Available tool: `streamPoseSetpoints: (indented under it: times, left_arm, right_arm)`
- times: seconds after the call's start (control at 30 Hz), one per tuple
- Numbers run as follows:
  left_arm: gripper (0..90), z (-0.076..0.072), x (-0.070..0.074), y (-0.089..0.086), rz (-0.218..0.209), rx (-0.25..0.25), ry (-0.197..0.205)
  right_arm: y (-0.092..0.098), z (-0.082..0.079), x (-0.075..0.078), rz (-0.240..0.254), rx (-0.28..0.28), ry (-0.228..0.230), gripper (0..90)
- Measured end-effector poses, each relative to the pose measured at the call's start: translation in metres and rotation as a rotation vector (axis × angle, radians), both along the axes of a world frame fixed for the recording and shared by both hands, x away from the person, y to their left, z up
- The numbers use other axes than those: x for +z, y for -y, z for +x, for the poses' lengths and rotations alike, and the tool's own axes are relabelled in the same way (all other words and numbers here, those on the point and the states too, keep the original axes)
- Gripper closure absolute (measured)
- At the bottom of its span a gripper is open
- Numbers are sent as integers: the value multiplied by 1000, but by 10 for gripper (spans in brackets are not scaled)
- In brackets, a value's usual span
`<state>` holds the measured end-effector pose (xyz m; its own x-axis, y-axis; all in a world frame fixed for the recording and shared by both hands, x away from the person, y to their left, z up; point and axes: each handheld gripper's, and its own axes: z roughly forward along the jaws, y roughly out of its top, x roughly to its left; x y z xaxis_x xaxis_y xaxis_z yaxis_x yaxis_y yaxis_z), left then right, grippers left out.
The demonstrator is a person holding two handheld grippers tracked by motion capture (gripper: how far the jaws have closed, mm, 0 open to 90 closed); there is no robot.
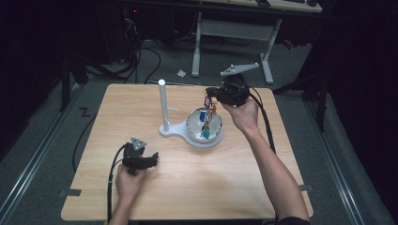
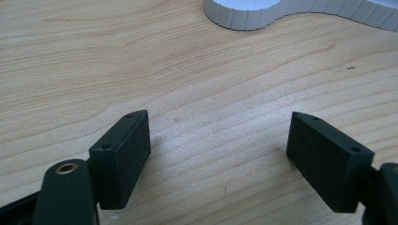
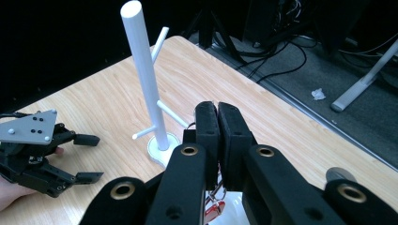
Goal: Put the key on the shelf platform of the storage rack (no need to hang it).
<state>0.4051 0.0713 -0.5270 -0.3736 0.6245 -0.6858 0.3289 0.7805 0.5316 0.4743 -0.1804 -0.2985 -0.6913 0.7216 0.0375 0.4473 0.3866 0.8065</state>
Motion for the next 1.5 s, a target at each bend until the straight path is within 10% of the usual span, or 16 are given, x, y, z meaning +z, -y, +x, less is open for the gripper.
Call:
streamPoseSetpoints:
  times: [1.5]
  left_arm:
    - [224, 0, -1, -1, 24, -18, 12]
  right_arm:
    - [-3, 8, -83, -50, -25, -118, 881]
